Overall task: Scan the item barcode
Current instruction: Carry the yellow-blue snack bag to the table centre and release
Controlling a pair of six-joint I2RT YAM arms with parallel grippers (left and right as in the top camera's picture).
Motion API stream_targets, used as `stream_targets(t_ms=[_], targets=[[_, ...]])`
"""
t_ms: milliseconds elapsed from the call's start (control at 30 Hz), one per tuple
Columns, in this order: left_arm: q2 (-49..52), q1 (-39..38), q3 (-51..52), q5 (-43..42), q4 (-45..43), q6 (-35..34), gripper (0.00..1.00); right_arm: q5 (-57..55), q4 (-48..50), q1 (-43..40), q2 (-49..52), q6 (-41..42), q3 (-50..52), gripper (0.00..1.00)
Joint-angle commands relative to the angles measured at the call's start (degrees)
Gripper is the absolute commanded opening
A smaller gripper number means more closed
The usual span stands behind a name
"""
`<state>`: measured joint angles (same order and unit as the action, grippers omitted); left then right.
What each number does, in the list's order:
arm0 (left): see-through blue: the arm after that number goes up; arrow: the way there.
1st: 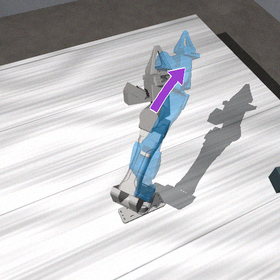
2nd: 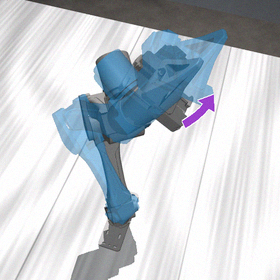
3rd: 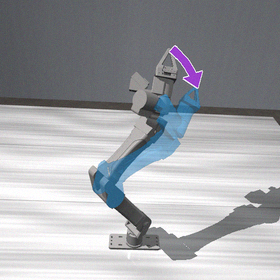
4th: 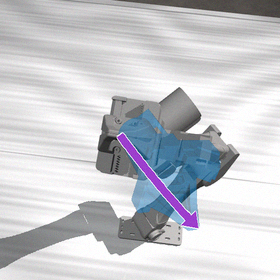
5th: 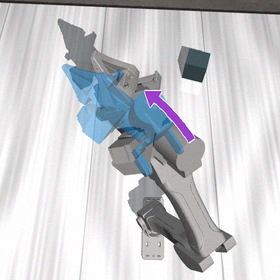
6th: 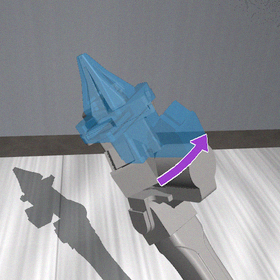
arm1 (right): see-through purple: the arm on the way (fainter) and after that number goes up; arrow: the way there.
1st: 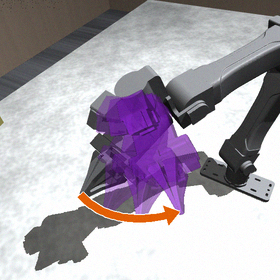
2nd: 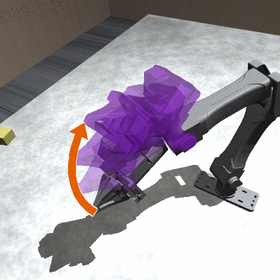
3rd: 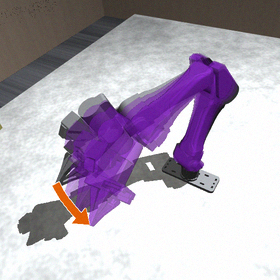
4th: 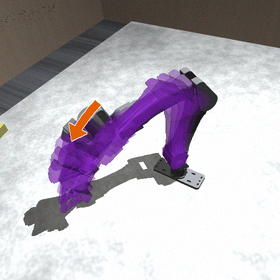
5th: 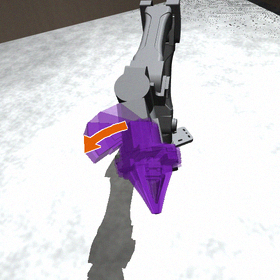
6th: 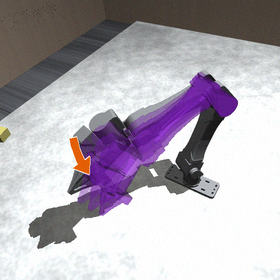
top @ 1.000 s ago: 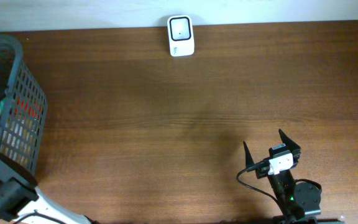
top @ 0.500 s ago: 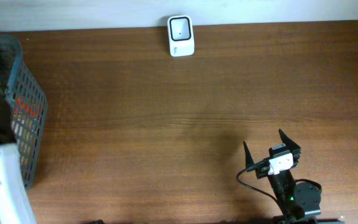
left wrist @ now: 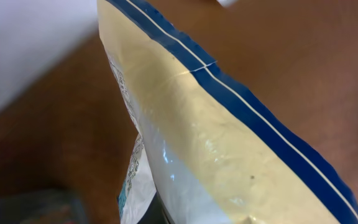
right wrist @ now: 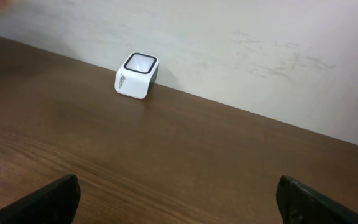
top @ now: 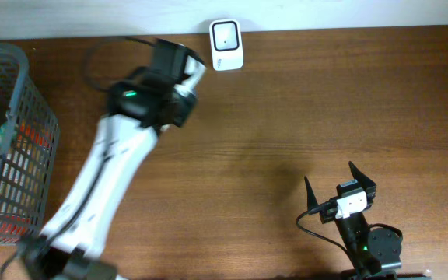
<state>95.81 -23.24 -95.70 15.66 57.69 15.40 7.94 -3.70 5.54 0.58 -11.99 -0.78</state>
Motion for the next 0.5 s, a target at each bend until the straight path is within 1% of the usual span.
stream_targets(t_ms=[0, 100, 167, 267, 333, 367, 400, 433, 467], targets=[[6.4, -3.4, 2.3, 0.4, -0.2, 2.2, 0.00, -0.3, -0.2, -0.4, -0.4, 0.2, 0.5, 0.99], [12.0, -5.3, 3.2, 0.9, 0.0, 3.6, 0.00, -0.3, -0.2, -0.4, -0.4, 0.2, 0.5, 0.99], [14.8, -6.1, 3.2, 0.7, 0.1, 5.8, 0.00, -0.3, -0.2, -0.4, -0.4, 0.2, 0.5, 0.99], [17.2, -7.7, 3.2, 0.4, -0.1, 8.7, 0.00, -0.3, -0.2, -0.4, -0.4, 0.2, 0.5, 0.99], [17.5, -9.5, 3.2, 0.2, -0.2, 8.8, 0.00, -0.3, -0.2, -0.4, -0.4, 0.2, 0.5, 0.99], [17.4, -10.3, 3.2, 0.2, -0.2, 8.7, 0.02, -0.3, -0.2, -0.4, -0.4, 0.2, 0.5, 0.99], [17.4, -11.0, 3.2, 0.2, -0.2, 8.7, 0.41, -0.3, -0.2, -0.4, -0.4, 0.2, 0.5, 0.99], [17.4, -11.7, 3.2, 0.2, -0.2, 8.7, 0.68, -0.3, -0.2, -0.4, -0.4, 0.2, 0.5, 0.99], [17.4, -12.1, 3.0, 0.2, -0.2, 8.7, 0.92, -0.3, -0.2, -0.4, -0.4, 0.2, 0.5, 0.99]])
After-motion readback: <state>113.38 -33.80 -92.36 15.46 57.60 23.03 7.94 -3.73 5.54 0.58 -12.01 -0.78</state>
